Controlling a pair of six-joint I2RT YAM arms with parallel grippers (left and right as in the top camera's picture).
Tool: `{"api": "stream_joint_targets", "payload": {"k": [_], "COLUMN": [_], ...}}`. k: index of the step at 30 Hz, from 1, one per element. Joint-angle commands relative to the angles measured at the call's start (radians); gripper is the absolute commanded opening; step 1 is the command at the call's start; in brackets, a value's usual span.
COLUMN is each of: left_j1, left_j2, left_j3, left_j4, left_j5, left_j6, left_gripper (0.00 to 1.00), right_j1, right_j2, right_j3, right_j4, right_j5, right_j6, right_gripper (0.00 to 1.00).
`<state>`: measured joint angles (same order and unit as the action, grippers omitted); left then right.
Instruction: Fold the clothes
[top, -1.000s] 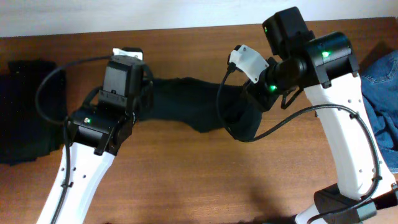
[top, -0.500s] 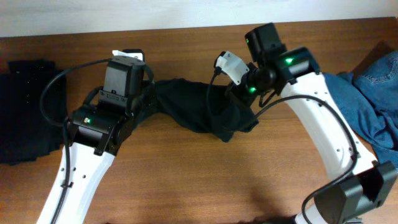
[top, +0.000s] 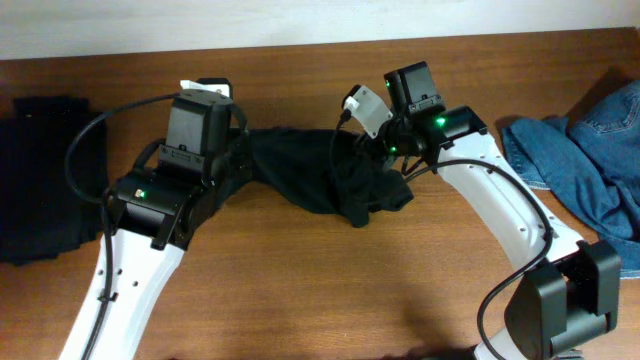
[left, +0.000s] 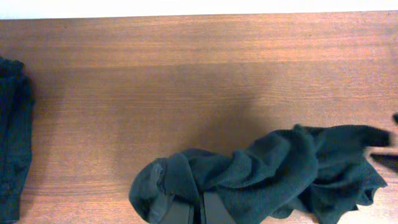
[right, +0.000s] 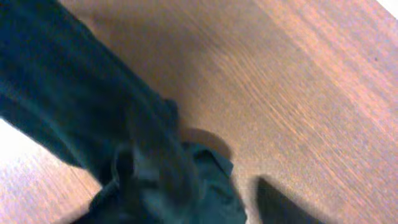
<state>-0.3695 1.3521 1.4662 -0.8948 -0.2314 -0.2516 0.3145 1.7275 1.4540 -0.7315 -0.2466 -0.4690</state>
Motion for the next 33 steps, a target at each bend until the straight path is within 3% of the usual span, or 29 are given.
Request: {"api": "stream_joint_targets", "payload": {"k": [1, 7, 12, 16, 22, 28, 33], "left_j1": [-0.003, -0.003, -0.003, -0.003, -0.003, -0.003, -0.003], "left_j2": [-0.004, -0.004, -0.004, -0.004, -0.004, -0.005, -0.004], "left_j3": [0.008, 0.008, 0.008, 0.008, 0.008, 0.008, 0.008], "left_j4": [0.003, 0.004, 0.004, 0.015, 0.023, 0.023, 0.023], "left_j5": [0.008, 0.008, 0.008, 0.008, 0.008, 0.008, 0.008], "left_j6": [-0.01, -0.01, -0.01, -0.01, -0.01, -0.01, -0.01], "left_gripper": [0.01, 0.01, 0.01, 0.01, 0.01, 0.01, 0.01], "right_j1": [-0.008, -0.009, -0.006, 0.028, 0.107, 0.174, 0.204], "right_j2": [-0.004, -0.02, -0.027, -0.025, -0.017, 0.019, 0.079], "right_j3": [-0.002, 0.017, 0.018, 0.016, 0.016, 0.015, 0.015], "right_j4": [0.003, -0.004, -0.186, -0.278, -0.248, -0.183, -0.114], "right_j5": [0.023, 0.078, 0.096, 0.094, 0.102, 0.211, 0.257], "right_j6": [0.027, 0.181, 0.319, 0.324, 0.334, 0.494, 0.592], "right_gripper": [0.98, 0.98, 0.99, 0.89, 0.7, 0.66, 0.57]}}
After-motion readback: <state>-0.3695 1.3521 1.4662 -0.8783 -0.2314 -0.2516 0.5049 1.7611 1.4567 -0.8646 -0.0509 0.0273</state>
